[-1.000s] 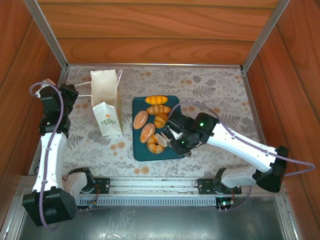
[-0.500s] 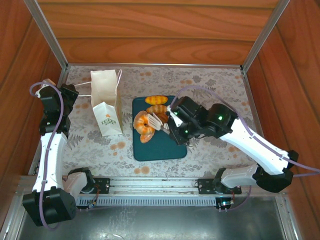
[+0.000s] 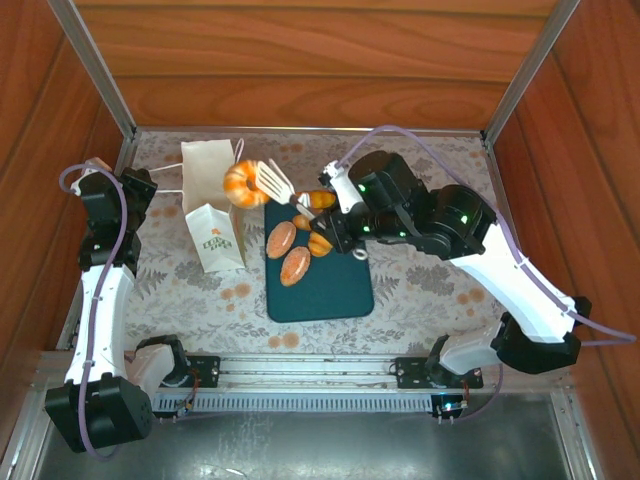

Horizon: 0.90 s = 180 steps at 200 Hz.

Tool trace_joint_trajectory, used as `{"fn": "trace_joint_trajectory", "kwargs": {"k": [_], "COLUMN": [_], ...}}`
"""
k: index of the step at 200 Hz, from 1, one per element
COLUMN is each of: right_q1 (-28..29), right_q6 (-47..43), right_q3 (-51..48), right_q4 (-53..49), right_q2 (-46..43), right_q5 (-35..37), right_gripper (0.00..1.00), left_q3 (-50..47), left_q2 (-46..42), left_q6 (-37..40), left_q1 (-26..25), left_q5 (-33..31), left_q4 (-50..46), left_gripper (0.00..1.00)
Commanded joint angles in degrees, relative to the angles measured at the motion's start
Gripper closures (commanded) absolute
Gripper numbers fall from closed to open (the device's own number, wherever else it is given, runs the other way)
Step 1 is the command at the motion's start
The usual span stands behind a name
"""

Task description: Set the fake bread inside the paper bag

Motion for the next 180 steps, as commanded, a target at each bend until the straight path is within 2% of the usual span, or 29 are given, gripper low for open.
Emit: {"fn": "trace_joint_trajectory", "kwargs": {"k": [1, 89, 140, 180], "right_q1": [0.21, 0.17, 0.22, 0.16], "right_q6": [-3.48, -9.88, -12.62, -13.51], "right_q3": [4.55, 19.28, 21.11, 18.72], "right_q4": [8.58, 10.96, 9.8, 8.92], "right_q2": [1.31, 15.45, 22.02, 23.63], "right_q5": [0.73, 1.67, 5.6, 7.38], "right_gripper": [0.77, 0.76, 0.76, 0.77], "left_q3": [1.58, 1.9, 1.89, 1.92], "left_q2": [-0.36, -0.36, -0.62, -0.6], "left_q6": [0.41, 0.32, 0.23, 0.23], "left_q1": [0.44, 0.44, 0.44, 0.47], "left_q5": [-0.02, 0.08, 0.07, 0.02], "left_q4": [-0.25, -0.36, -0.53, -0.53], "left_gripper": [1.0, 1.0, 1.0, 1.0]}}
